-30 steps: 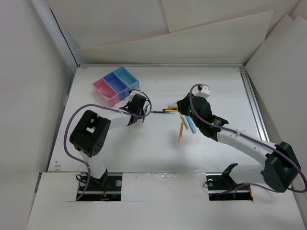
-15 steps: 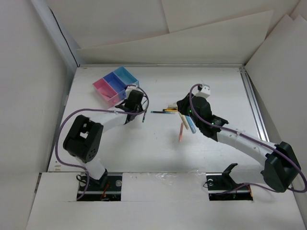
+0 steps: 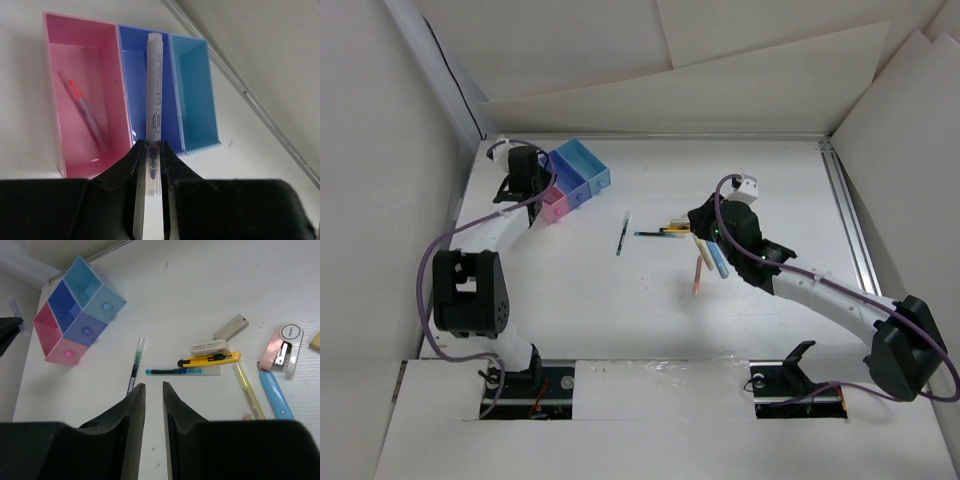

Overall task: Sort the stationery into containers
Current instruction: Place the pen in the storage box, then pick up the pen from the center of the board.

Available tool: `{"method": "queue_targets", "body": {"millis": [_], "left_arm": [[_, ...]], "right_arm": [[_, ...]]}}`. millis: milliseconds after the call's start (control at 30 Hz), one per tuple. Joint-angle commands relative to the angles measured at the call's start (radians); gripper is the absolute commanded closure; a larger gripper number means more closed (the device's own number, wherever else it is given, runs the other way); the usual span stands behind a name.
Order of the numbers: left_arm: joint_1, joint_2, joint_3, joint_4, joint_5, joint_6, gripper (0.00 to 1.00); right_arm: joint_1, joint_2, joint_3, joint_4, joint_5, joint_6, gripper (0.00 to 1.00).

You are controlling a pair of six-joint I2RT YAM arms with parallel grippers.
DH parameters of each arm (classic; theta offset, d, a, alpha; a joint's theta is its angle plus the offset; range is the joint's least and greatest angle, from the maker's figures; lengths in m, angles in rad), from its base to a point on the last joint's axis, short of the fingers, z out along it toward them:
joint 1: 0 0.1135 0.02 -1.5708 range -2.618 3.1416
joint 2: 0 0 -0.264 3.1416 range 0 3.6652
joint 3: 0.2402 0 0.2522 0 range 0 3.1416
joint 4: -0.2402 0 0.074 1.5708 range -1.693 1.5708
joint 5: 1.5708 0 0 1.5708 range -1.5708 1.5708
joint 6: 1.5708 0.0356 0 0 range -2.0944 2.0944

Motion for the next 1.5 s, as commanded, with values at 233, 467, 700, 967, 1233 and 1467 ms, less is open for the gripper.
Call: {"method": "queue_targets", "body": {"millis": [233,467,700,967,1233,1467], "left_arm": [[0.047,0.149,0.163,-0.106,-0.05,-0.034,0.97],[0.047,0.158,0.14,-0.119,-0.103,-0.043,0.91],[0.047,0.108,0.111,-0.089,-0.079,-0.021,0.54],[-0.173,-0.084,-0.026,0.025,-0.107,0.094,0.61],[-0.397,0.028,-0.116,-0.047,0.002,0.233,0.61],[-0.481,0.123,-0.159,-0.035,-0.021,0.269,0.54]], "right_arm": [[-0.004,0.002,0.05,0.02,-0.012,-0.006,0.74],[-0.004,0.002,0.05,0.02,-0.012,-0.006,0.74],[-0.004,0.011,0.05,0.02,-0.012,-0.006,0.74],[-0.004,0.011,0.05,0.02,-0.003,-0.015,0.74],[-0.004,-0.009,0.041,0.02,0.017,-0.015,0.74],[-0.004,-0.009,0.041,0.02,0.028,-0.015,0.74]]}}
